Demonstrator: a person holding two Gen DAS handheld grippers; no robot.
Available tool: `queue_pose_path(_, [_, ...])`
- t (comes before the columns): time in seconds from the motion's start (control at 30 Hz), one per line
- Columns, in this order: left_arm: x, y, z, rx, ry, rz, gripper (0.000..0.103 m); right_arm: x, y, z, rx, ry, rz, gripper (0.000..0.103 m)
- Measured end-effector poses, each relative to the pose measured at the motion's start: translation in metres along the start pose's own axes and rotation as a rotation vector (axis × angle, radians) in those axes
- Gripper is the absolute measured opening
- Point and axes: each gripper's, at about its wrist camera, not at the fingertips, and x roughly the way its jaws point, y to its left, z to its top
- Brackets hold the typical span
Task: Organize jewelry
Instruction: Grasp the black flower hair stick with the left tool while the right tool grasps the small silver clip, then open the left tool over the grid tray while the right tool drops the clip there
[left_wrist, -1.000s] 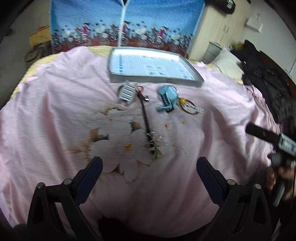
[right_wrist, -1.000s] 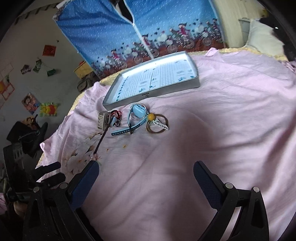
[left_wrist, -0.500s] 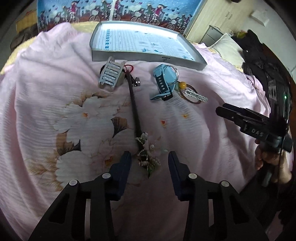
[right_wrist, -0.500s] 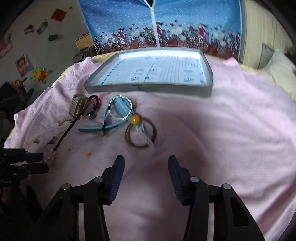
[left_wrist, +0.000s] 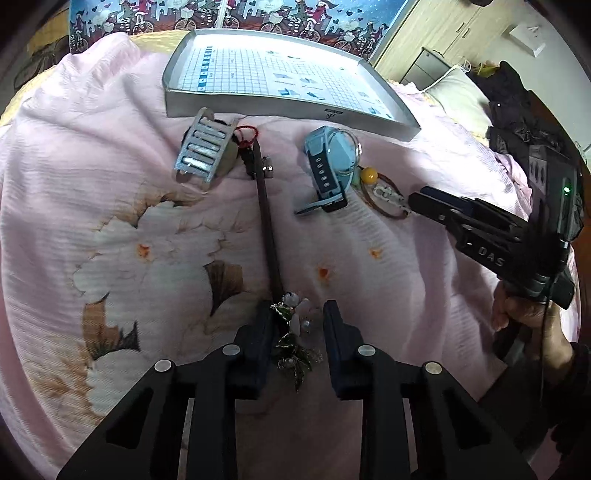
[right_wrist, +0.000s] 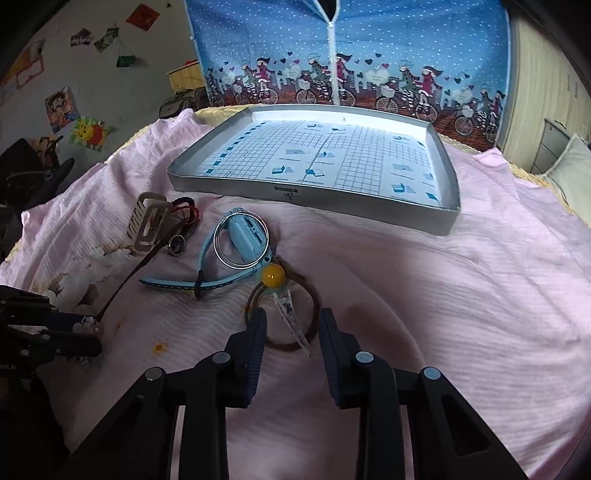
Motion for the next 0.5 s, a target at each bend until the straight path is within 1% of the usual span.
queue_pose_path(0.07, [0.003,-0.004,0.003,0.004,-0.008,-0.002,0.022,0.007,0.000,0.005,-0.023,0.002,-0.010,0.023])
queue_pose_path(0.13, [0.006,-0.007,0.005,0.011,-0.015,-0.002,0.022,0.013,0.000,0.006,-0.016,0.011,0.001,0.015])
queue_pose_path(0.17, [0.007,-0.008,0.006,0.014,-0.018,0.000,0.022,0.016,-0.001,0.006,-0.013,0.020,0.009,0.014])
queue_pose_path(0.33, [0.012,-0.007,0.011,-0.011,-0.037,-0.017,0.022,0.022,0.006,0.002,-0.040,0.042,0.028,0.013])
queue_pose_path(0.43, [0.013,-0.007,0.012,-0.021,-0.044,-0.027,0.022,0.029,0.011,-0.002,-0.059,0.075,0.024,0.013])
queue_pose_path(0.5, [0.012,-0.007,0.011,-0.024,-0.046,-0.034,0.022,0.033,0.009,-0.003,-0.047,0.095,0.027,0.013])
